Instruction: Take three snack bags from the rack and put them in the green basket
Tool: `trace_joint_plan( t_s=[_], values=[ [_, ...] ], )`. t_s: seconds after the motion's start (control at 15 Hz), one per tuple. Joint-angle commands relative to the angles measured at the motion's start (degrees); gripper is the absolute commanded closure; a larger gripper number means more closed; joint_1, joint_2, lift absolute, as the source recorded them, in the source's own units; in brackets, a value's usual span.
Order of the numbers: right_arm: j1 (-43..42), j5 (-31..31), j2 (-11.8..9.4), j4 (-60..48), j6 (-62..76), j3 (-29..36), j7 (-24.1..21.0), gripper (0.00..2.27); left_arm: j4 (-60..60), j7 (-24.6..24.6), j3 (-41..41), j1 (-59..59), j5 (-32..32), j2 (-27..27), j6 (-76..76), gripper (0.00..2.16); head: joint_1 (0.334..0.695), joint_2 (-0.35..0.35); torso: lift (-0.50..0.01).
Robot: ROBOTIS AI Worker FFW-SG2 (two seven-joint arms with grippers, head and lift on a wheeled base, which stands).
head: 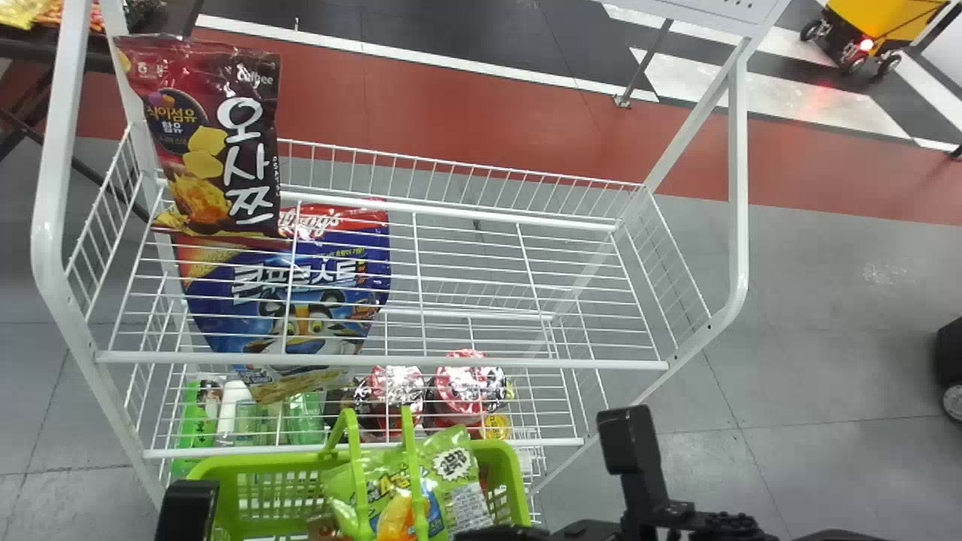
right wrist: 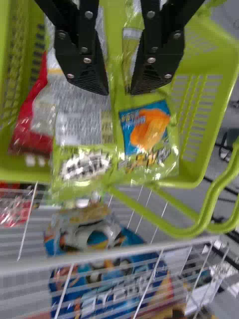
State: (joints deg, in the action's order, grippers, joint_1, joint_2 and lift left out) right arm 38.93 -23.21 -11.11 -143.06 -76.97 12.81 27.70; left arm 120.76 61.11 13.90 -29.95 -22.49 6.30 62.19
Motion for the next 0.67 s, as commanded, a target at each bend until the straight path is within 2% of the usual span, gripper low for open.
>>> trace_joint_plan(
  t_s=[0.0, 0.13, 0.33, 0.53, 0.6],
  values=[
    [1.85, -0.17, 0.39, -0.55, 8.28, 1.16, -0.54, 0.06, 0.01, -0.11, 0.07, 0.07, 0.17, -0.15, 0.00, 1.87, 0.695, -0.350, -0.007],
    [2.64, -0.17, 1.35, -0.55, 15.31, 1.60, -0.45, 0.06, 0.01, -0.11, 0.07, 0.07, 0.17, -0.06, 0.00, 1.87, 0.695, -0.350, -0.007],
    [6.77, 1.50, 1.97, 4.28, 56.97, -0.68, -1.77, 0.07, 0.01, -0.02, 0.16, -0.02, -0.01, -0.15, -0.52, 1.87, 0.695, -0.350, -0.007],
    [6.77, 5.63, 2.76, 7.71, 71.39, -5.87, -9.06, 0.07, -0.17, -0.29, 0.33, -0.10, -0.01, -0.15, -1.23, 1.87, 0.695, -0.350, -0.007],
    [7.03, 7.48, 3.20, 7.54, 72.26, -8.59, -13.72, 0.07, -0.17, -0.46, 0.33, -0.02, -0.01, -0.15, -1.23, 1.87, 0.695, -0.350, -0.007]
  ],
)
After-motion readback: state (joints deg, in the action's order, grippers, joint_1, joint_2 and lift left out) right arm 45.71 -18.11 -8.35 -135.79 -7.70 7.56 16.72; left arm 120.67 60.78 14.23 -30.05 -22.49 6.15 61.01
